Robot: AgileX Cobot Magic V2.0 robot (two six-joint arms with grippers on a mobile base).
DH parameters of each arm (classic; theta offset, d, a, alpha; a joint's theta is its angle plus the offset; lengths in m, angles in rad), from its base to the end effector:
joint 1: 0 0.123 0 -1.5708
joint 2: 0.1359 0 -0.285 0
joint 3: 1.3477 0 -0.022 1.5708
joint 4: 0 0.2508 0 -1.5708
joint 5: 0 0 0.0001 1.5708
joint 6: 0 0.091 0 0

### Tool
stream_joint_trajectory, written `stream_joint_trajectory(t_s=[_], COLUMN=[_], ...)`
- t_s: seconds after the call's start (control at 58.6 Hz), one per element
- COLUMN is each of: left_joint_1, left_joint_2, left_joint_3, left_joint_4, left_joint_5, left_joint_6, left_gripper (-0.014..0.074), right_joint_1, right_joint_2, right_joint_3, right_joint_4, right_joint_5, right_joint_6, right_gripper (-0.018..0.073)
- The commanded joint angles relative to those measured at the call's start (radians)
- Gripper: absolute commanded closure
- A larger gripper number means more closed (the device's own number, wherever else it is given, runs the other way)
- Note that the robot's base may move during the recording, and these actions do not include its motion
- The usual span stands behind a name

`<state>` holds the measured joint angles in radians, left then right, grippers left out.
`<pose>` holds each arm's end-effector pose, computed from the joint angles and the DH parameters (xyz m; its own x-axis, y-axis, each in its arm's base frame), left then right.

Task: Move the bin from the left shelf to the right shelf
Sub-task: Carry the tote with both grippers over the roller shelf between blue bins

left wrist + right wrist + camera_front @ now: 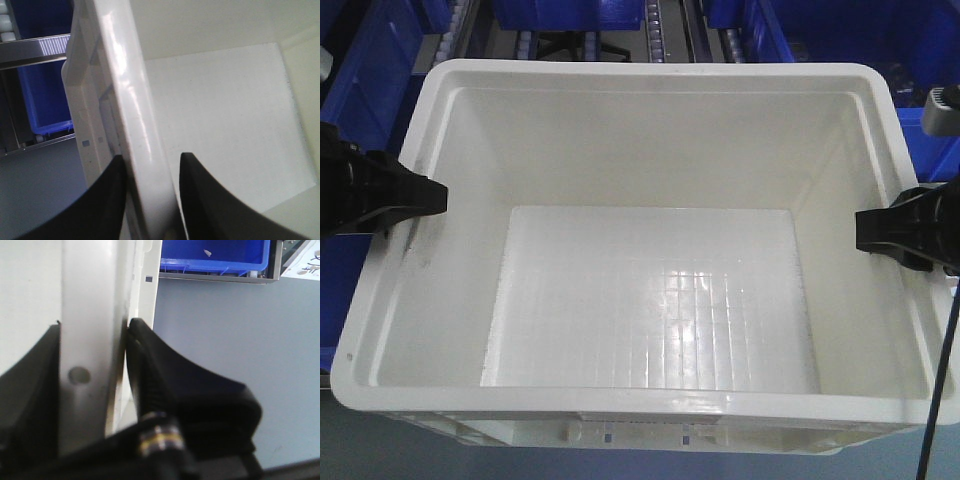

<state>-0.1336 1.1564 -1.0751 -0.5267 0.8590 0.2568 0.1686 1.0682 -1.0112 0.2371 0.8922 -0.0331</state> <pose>0.2253 -0.0653 0.3612 -0.7349 -0.0001 -0.6781 0.3151 0.8854 -0.3416 0.2012 0.0511 0.3514 -0.7676 -0.0138 -0.6408 -0.1956 0.9571 0.2137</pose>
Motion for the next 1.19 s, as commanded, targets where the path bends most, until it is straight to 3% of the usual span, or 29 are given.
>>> stream_joint_trajectory(t_s=[0.0,1.178], left_joint_1=[-0.008,-0.008], left_joint_2=[-0.029,-0.029], left_joint_3=[-0.047,-0.047], left_joint_4=[-0.082,-0.082], left_joint_5=[-0.085,-0.072], left_joint_6=[0.025,0.025], left_gripper=[0.06,0.06], right_joint_1=[0.0,0.0], right_joint_2=[-0.023,-0.023], right_joint_3=[-0.046,-0.046], right_joint_4=[0.054,0.054], right_joint_5=[-0.113,-0.114], right_joint_6=[-0.033,-0.033], right_gripper=[0.0564,0.0564])
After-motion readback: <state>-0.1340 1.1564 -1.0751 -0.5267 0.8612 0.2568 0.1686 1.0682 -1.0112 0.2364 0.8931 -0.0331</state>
